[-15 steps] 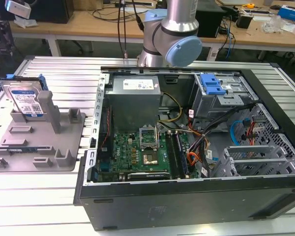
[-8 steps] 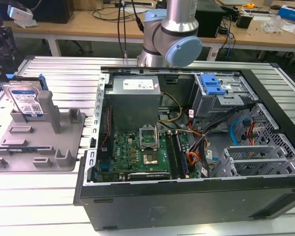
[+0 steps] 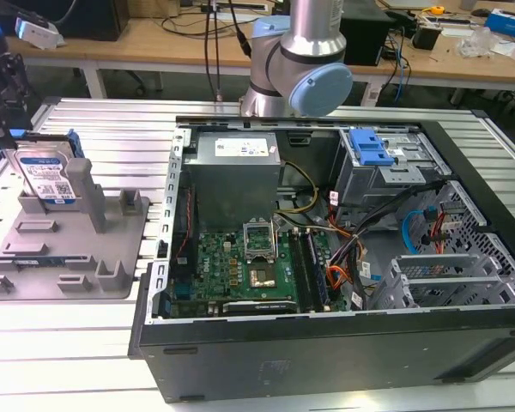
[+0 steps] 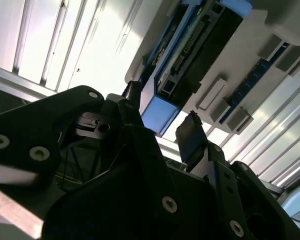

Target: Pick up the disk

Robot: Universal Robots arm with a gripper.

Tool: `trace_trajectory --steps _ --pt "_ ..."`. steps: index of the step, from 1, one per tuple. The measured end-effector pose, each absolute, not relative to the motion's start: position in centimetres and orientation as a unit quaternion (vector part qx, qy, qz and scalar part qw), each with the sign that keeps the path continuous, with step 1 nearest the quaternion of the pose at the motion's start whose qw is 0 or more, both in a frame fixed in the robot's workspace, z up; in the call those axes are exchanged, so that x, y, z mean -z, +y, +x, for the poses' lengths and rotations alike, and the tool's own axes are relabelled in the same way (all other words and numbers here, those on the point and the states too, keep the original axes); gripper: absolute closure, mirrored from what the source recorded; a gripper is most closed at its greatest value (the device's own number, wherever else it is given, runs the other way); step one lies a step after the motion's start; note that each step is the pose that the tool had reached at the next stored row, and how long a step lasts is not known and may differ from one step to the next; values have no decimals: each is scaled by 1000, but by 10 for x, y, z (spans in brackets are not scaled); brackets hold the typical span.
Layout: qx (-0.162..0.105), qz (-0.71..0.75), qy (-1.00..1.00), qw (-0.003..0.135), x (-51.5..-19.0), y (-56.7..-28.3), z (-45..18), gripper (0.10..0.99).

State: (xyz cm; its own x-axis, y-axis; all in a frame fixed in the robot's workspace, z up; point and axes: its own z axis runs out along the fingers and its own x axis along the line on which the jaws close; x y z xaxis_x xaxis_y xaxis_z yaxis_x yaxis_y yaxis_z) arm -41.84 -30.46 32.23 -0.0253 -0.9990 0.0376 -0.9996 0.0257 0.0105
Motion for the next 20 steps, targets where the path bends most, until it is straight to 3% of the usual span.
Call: trace_trajectory --steps 20 --pt "-9 698 -716 17 -304 -305 -419 529"
